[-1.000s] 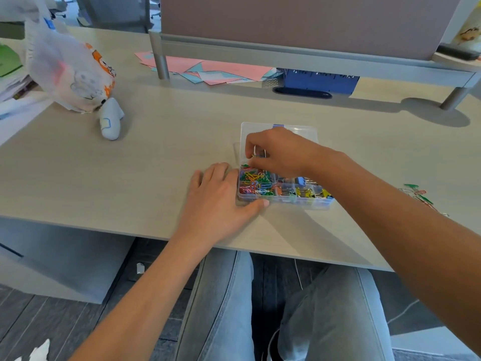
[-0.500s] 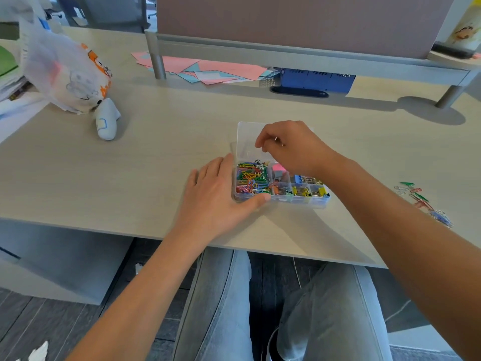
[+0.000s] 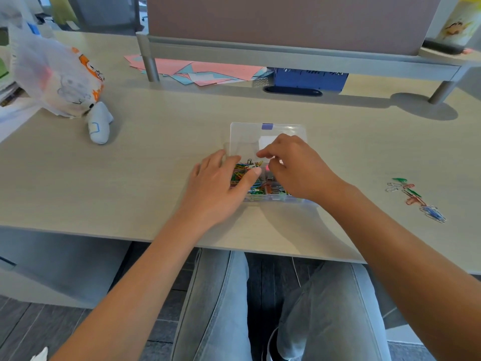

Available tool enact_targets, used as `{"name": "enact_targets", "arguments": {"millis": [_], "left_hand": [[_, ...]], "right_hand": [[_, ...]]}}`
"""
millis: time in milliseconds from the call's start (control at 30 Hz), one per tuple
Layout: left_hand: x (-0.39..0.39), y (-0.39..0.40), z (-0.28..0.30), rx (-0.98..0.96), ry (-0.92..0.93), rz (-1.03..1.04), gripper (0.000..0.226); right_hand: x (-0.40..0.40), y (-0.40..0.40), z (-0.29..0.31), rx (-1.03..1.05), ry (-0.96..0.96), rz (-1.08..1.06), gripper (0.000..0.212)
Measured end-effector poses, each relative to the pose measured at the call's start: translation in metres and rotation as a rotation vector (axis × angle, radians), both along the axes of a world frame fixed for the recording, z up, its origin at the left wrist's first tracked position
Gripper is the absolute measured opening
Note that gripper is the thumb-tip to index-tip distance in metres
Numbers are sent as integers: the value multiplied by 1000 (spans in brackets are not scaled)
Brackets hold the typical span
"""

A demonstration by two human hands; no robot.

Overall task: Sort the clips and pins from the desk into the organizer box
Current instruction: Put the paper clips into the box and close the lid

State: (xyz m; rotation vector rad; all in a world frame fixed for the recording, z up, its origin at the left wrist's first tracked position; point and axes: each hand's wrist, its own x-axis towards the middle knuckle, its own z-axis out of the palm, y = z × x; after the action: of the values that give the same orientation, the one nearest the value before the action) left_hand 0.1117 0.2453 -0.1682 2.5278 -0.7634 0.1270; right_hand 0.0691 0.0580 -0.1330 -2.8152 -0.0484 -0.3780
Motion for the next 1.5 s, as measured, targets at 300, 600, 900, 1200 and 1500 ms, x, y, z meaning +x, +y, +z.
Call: {"name": "enact_targets", "arguments": {"millis": [300, 600, 900, 1200, 1500], "left_hand": [[-3, 7, -6, -17, -22, -26, 72], [-6, 6, -6, 59, -39, -22, 64], [-8, 11, -10, 95, -87, -45, 55], [-9, 3, -8, 155, -103, -17, 79], [-5, 7, -8, 11, -58, -41, 74]], "right_hand": [[-5, 6, -7, -14, -49, -34, 34], [-11, 10, -2, -18, -86, -24, 36], [-15, 13, -7, -27, -60, -17, 33], [-14, 14, -7, 17, -47, -21, 36], [-9, 13, -4, -29, 6, -13, 38]]}}
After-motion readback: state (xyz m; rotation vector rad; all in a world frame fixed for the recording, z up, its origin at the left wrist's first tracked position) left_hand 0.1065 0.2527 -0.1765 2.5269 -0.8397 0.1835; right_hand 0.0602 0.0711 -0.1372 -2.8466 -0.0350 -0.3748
